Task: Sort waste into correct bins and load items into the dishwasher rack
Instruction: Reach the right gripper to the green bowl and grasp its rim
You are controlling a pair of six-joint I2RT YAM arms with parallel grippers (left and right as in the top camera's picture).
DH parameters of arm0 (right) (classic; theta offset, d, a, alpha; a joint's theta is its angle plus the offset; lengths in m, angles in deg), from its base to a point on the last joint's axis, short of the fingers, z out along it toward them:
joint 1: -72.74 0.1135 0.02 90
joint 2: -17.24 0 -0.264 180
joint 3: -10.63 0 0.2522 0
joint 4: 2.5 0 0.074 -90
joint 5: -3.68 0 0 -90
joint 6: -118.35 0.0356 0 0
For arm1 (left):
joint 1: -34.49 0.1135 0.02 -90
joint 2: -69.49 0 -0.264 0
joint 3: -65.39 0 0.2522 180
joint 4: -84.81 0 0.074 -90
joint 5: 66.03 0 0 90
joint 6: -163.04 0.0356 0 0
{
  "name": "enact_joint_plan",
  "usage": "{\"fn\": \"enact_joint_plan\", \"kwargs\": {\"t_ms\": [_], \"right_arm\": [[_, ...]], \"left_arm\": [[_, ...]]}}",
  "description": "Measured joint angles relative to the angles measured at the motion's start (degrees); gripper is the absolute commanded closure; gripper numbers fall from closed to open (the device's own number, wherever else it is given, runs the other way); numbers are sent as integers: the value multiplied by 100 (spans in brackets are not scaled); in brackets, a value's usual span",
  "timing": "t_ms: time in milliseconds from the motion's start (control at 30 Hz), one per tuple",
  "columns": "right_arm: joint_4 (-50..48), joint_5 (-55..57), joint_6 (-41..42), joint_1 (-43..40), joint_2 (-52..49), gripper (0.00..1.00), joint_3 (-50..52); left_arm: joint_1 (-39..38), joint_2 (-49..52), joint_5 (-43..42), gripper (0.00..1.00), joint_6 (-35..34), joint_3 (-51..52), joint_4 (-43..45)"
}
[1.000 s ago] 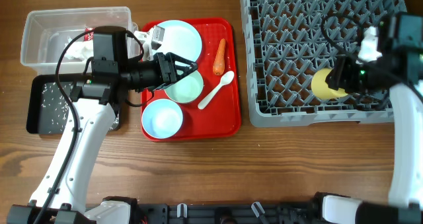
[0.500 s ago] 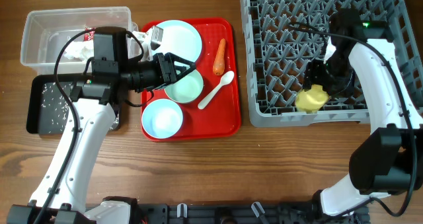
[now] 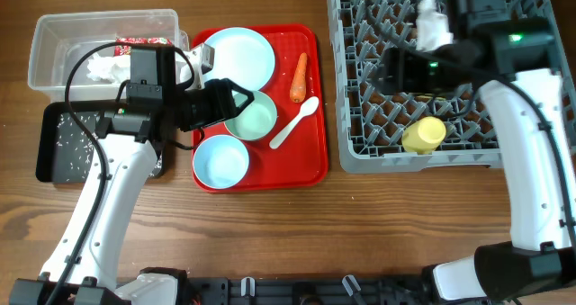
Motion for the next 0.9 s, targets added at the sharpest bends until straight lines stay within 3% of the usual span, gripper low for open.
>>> {"fn": "enact_joint_plan", "kwargs": {"t_ms": [200,400,633,667,767,900], "right_arm": [[-1189,85,835,1261,-4,25,31],[-1888,448,1451,1982,-435,26,319],[-2124,461,1714,2035,-1137,27,382],[-2168,461,1735,2035,-1204,29,382],[-2302,459,1849,2035,-1491,47,382],[-2516,367,1945,2035,-2079,52,385]], "left_arm": [[2,0,1851,34,127,0,-719],[2,-2,2433,25,144,0,-730],[2,-2,3154,15,136,0,-852],[2,-2,3311,13,72,0,-863],[22,-2,3751,10,-219,0,-896],[435,-2,4048,0,-640,2,-824]]}}
